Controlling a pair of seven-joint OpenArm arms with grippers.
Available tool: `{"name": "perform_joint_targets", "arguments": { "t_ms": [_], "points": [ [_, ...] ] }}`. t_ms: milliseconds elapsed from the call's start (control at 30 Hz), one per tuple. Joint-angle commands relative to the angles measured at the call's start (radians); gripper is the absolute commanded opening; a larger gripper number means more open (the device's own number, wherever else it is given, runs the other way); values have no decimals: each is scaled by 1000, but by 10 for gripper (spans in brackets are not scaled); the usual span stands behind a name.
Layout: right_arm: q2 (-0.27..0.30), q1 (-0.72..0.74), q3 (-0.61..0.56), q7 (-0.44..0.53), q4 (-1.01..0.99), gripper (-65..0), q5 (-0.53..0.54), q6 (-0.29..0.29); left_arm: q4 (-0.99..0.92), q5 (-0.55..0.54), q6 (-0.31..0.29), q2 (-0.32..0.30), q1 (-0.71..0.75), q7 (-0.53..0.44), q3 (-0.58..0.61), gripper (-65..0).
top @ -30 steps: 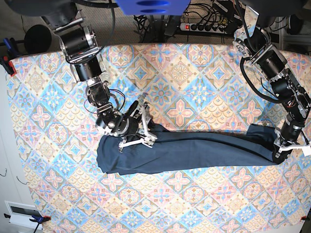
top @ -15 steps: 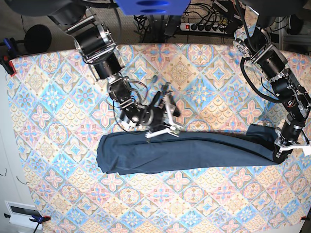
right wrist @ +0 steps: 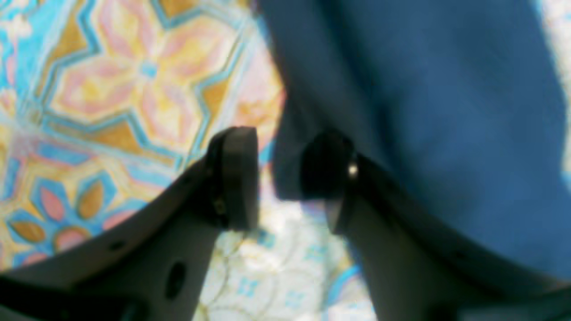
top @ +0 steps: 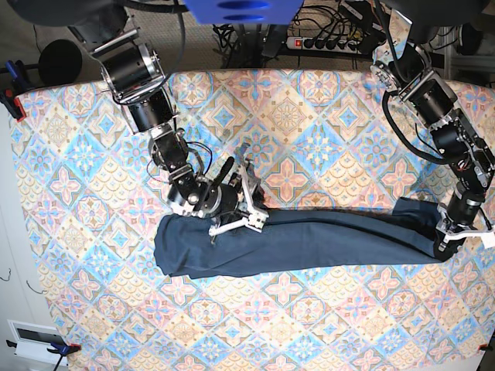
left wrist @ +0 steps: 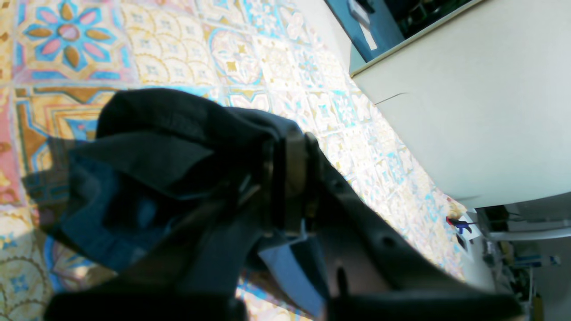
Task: Layout the t-shirt on the table in an organized manner, then fold the t-shirt properly
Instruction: 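Grasp the rolled shirt's upper layer with the right gripper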
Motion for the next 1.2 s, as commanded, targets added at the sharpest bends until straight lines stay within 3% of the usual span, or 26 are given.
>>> {"name": "perform_joint_targets", "arguments": {
  "t_ms": [0, 900, 1167],
  "points": [
    [0, 32, 4, 22, 27, -422, 15, -4, 19, -20, -12, -18, -25, -22, 0, -650],
    [4, 18, -5, 31, -107, -425, 15, -4, 19, -26, -13, -21, -5, -22, 0, -650],
    [16, 25, 4, 85, -190, -426, 14, -4, 19, -26, -13, -23, -5, -22, 0, -650]
  ]
}}
